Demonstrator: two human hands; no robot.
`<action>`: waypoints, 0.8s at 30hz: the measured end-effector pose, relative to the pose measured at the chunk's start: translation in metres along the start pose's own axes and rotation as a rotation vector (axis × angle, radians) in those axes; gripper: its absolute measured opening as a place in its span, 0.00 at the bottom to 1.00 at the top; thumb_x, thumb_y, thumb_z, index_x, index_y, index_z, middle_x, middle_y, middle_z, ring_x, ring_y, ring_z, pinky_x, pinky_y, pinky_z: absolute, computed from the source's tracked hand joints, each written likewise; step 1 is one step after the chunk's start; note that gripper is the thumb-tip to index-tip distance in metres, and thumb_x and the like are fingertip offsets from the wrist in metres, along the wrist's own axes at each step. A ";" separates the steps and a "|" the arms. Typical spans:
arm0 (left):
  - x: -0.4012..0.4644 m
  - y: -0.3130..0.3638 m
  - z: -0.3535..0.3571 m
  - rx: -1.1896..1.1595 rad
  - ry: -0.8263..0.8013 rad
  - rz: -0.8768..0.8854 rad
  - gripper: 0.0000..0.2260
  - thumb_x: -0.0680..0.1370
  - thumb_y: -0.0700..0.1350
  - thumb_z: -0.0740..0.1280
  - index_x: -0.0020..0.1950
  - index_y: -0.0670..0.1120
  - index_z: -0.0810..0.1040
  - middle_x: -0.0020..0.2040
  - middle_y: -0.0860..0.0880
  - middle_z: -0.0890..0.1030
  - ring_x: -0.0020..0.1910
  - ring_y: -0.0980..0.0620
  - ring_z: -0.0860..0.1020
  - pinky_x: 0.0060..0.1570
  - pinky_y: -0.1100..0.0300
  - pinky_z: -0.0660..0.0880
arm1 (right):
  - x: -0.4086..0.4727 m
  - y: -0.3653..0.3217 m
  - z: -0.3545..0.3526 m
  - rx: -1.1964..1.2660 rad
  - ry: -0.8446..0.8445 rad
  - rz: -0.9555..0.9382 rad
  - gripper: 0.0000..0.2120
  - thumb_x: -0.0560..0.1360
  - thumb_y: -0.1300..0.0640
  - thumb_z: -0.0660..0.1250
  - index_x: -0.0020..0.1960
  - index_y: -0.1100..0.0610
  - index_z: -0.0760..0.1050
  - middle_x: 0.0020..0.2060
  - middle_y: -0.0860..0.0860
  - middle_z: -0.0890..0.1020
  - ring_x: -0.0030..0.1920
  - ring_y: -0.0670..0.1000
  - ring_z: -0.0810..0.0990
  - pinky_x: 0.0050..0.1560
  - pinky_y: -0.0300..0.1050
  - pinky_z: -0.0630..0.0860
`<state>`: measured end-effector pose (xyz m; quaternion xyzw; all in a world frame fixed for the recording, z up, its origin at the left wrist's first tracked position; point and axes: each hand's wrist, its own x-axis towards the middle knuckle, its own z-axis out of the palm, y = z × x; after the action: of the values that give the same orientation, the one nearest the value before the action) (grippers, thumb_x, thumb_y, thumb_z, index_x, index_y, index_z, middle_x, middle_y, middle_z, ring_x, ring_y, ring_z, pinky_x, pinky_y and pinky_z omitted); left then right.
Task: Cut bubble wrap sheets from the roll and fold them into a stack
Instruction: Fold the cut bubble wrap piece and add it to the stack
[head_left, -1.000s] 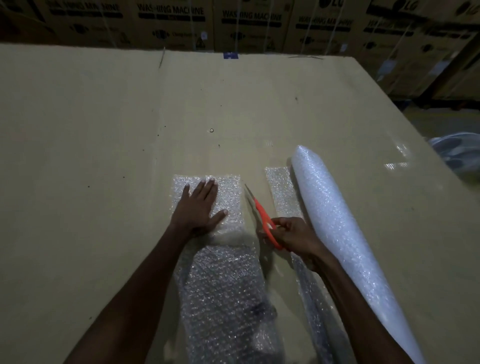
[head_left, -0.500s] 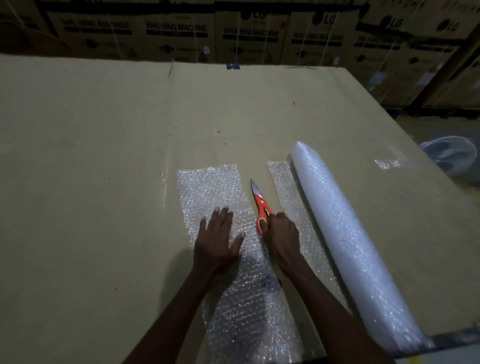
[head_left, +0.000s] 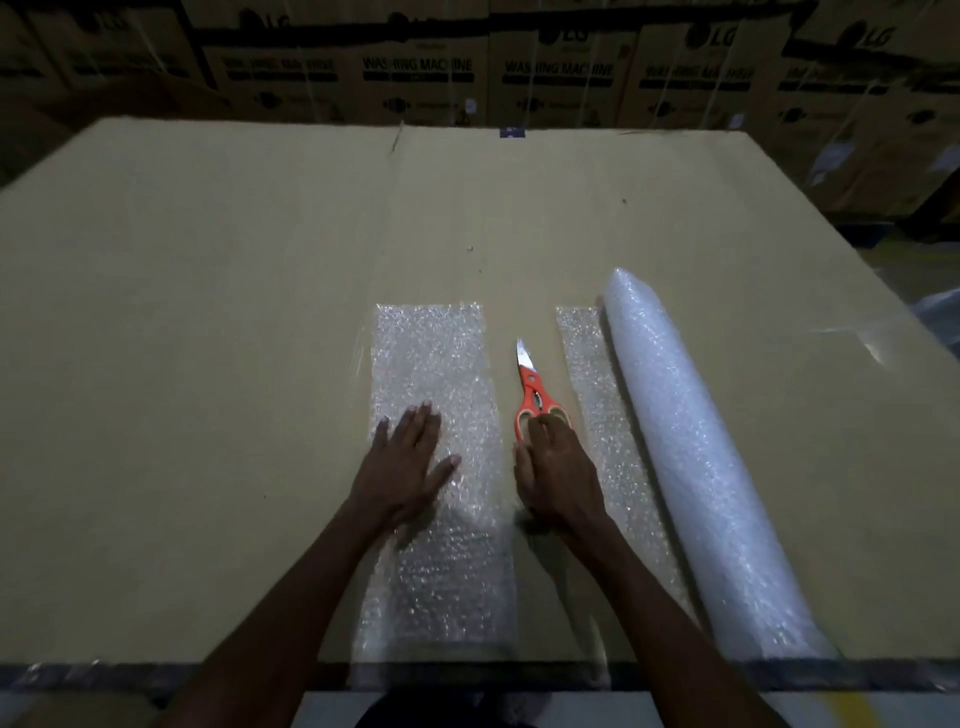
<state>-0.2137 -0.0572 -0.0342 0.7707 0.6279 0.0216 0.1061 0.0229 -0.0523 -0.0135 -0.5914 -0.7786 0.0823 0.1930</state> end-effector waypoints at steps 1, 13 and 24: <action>-0.007 0.002 -0.004 -0.026 0.018 -0.026 0.44 0.76 0.71 0.32 0.82 0.45 0.49 0.82 0.47 0.46 0.81 0.48 0.45 0.77 0.46 0.40 | -0.004 -0.003 0.000 0.012 -0.013 -0.017 0.17 0.80 0.57 0.65 0.65 0.65 0.75 0.59 0.64 0.80 0.57 0.64 0.80 0.52 0.57 0.81; -0.089 -0.010 0.026 -0.086 0.058 -0.099 0.33 0.81 0.61 0.39 0.82 0.45 0.52 0.82 0.49 0.50 0.81 0.49 0.49 0.77 0.44 0.47 | -0.052 -0.076 0.052 -0.081 -0.329 -0.174 0.30 0.78 0.45 0.57 0.65 0.69 0.78 0.65 0.68 0.78 0.65 0.66 0.79 0.63 0.62 0.76; -0.070 -0.074 0.021 -0.037 0.079 0.144 0.36 0.80 0.64 0.46 0.81 0.42 0.54 0.82 0.45 0.52 0.80 0.48 0.52 0.74 0.36 0.41 | -0.027 -0.097 0.069 -0.166 -0.404 -0.121 0.46 0.75 0.32 0.34 0.83 0.61 0.46 0.82 0.58 0.44 0.82 0.56 0.43 0.78 0.57 0.37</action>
<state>-0.2961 -0.1139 -0.0615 0.8104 0.5740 0.0712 0.0935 -0.0850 -0.0994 -0.0473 -0.5292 -0.8395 0.1229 -0.0116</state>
